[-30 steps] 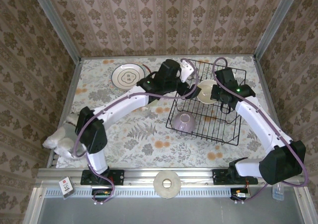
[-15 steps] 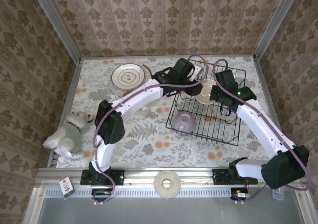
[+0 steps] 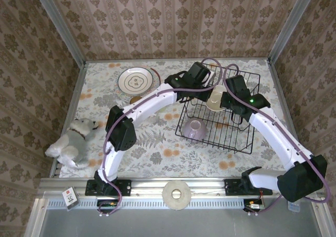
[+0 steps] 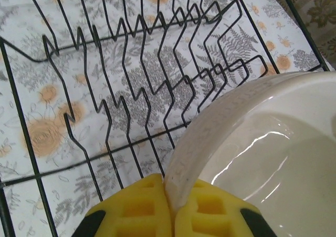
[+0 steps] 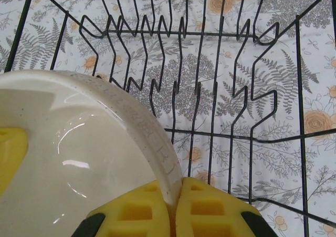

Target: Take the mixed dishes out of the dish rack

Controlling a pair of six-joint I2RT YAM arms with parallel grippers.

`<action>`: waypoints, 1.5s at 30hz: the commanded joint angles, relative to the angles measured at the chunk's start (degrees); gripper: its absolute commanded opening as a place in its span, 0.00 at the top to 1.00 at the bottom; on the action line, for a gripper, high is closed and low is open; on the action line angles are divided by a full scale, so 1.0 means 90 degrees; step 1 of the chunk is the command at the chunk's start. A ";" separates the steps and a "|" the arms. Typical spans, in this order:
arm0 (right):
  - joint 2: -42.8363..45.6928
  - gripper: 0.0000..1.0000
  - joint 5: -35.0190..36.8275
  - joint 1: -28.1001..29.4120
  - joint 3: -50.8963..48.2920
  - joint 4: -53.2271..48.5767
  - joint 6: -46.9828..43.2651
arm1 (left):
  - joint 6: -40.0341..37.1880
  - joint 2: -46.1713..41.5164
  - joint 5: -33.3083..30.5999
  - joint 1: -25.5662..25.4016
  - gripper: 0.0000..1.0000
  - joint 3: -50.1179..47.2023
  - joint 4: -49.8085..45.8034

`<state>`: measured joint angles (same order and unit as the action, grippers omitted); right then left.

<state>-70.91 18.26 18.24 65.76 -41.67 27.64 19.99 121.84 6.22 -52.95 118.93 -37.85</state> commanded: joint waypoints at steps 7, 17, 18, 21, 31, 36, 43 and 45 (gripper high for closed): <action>0.0353 0.21 -0.0174 0.0087 -0.0062 0.0672 -0.0495 | 0.0381 -0.0383 0.0103 0.0399 1.00 0.0255 -0.0473; 0.1318 0.00 -0.0603 0.0308 -0.0869 0.1847 -0.0856 | 0.0267 -0.2077 -0.0451 0.1070 1.00 -0.0898 -0.0793; 0.1345 0.00 -0.0654 0.0322 -0.0952 0.1939 -0.0841 | 0.0259 -0.2362 -0.0503 0.1160 1.00 -0.1153 -0.0818; 0.1296 0.00 -0.0816 0.0402 -0.1238 0.2249 -0.0798 | 0.0323 -0.3416 -0.0743 0.1524 1.00 -0.2174 -0.0913; 0.0997 0.00 -0.1097 0.0581 -0.1910 0.2891 -0.0572 | 0.0727 -0.5857 -0.0930 0.2454 1.00 -0.4744 -0.2335; 0.0781 0.00 -0.1188 0.0621 -0.1987 0.2885 -0.0522 | 0.1167 -0.6115 -0.0353 0.2430 1.00 -0.6073 -0.2107; 0.0617 0.00 -0.1323 0.0622 -0.1951 0.2810 -0.0499 | 0.1609 -0.5803 0.0006 0.1987 1.00 -0.7330 -0.0727; 0.0568 0.00 -0.1361 0.0624 -0.1930 0.2785 -0.0512 | 0.1671 -0.5600 -0.0132 0.1826 1.00 -0.7495 -0.0384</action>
<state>-65.04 7.40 23.53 48.25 -16.86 22.65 31.94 70.43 3.75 -35.29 52.05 -49.93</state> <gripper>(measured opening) 0.999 0.077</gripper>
